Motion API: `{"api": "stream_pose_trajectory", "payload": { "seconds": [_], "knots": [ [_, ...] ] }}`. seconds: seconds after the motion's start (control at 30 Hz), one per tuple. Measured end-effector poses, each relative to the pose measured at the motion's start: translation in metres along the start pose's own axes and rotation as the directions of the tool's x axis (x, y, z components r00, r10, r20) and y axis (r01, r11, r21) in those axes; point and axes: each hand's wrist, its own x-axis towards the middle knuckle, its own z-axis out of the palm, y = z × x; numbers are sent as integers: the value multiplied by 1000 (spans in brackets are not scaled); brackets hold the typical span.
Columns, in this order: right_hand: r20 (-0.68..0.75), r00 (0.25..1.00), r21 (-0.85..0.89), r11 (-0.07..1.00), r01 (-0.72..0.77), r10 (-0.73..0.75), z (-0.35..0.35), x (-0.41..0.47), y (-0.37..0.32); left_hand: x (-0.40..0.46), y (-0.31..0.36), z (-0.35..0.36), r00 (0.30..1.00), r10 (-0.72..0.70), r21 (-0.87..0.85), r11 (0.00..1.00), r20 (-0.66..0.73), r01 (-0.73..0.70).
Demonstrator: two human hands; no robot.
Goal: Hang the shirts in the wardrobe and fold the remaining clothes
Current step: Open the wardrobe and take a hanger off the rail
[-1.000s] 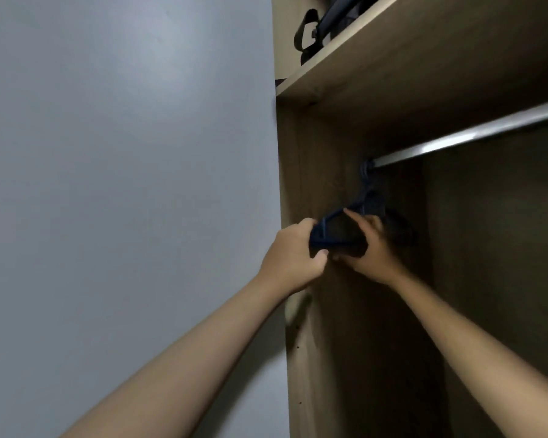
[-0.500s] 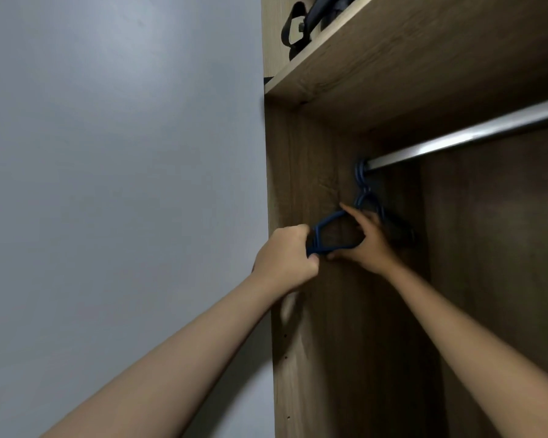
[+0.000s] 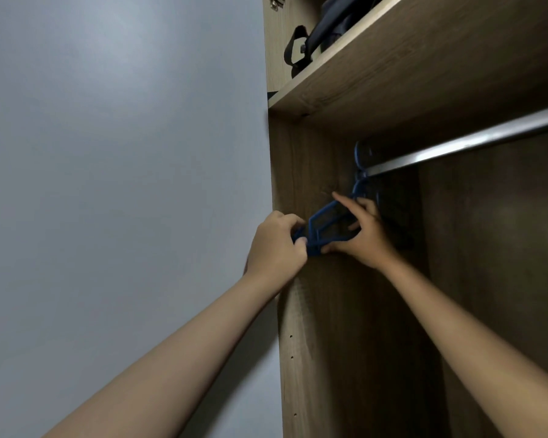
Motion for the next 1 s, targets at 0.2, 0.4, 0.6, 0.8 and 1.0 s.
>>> {"api": "stream_pose_trajectory", "payload": {
  "seconds": [0.2,0.4,0.6,0.8,1.0],
  "knots": [
    [-33,995,-8,996,92,-92,14,-32,-41,-30,3,-46,1000,-29,-43,999,8,30],
    [-6,996,-19,996,86,-86,22,-85,-111,-79,8,-118,993,-113,-12,993,36,114],
    [22,997,21,997,80,-80,35,-139,-191,-137,14,-197,985,-168,51,985,41,166],
    [30,997,138,988,72,-77,47,-181,-283,-182,32,-279,972,-233,124,966,16,229],
    [87,979,228,960,163,-187,51,-219,-374,-231,71,-358,960,-280,270,923,-13,272]
  ]
}}
